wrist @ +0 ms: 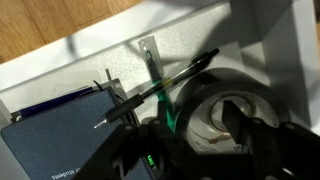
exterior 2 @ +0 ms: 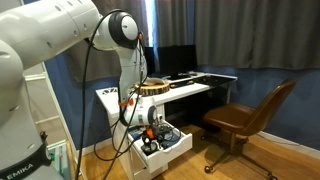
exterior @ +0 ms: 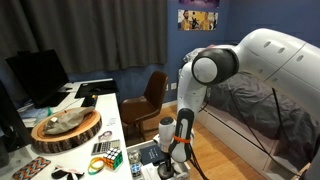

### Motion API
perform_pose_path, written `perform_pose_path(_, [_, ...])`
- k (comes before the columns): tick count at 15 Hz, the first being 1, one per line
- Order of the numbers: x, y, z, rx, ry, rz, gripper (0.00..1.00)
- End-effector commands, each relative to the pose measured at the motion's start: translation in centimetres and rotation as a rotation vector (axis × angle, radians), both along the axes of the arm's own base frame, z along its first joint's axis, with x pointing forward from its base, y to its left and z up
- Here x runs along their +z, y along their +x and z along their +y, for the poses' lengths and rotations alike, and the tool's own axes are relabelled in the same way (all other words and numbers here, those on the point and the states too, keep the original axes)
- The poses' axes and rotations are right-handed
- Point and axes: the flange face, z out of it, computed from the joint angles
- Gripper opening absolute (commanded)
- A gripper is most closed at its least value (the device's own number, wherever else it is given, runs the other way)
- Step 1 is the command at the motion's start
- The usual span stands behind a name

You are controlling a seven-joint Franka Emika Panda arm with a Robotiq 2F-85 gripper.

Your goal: Put the black masking tape on the desk

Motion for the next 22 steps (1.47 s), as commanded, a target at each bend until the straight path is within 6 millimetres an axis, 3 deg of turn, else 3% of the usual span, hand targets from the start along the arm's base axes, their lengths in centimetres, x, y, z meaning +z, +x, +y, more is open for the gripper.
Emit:
perform_pose_path(1, [-0.9, 0.6, 0.4, -0.018, -0.001, -0.013, 0.29])
perform_pose_path(5, [-0.1, 0.6, 0.3, -0.031, 0.004, -0.012, 0.03])
perform_pose_path(6, [0.3, 0.6, 0.1, -0.036, 0.006, -0.012, 0.00])
perform_pose_path(10, [3.1, 0.2, -0.8, -0.056, 0.027, -0.019, 0.04])
perform_pose_path(15, [8.4, 0.0, -2.2, -0.089, 0.049, -0.036, 0.04])
perform_pose_path(22, [15.6, 0.0, -0.9, -0.260, 0.244, 0.002, 0.04])
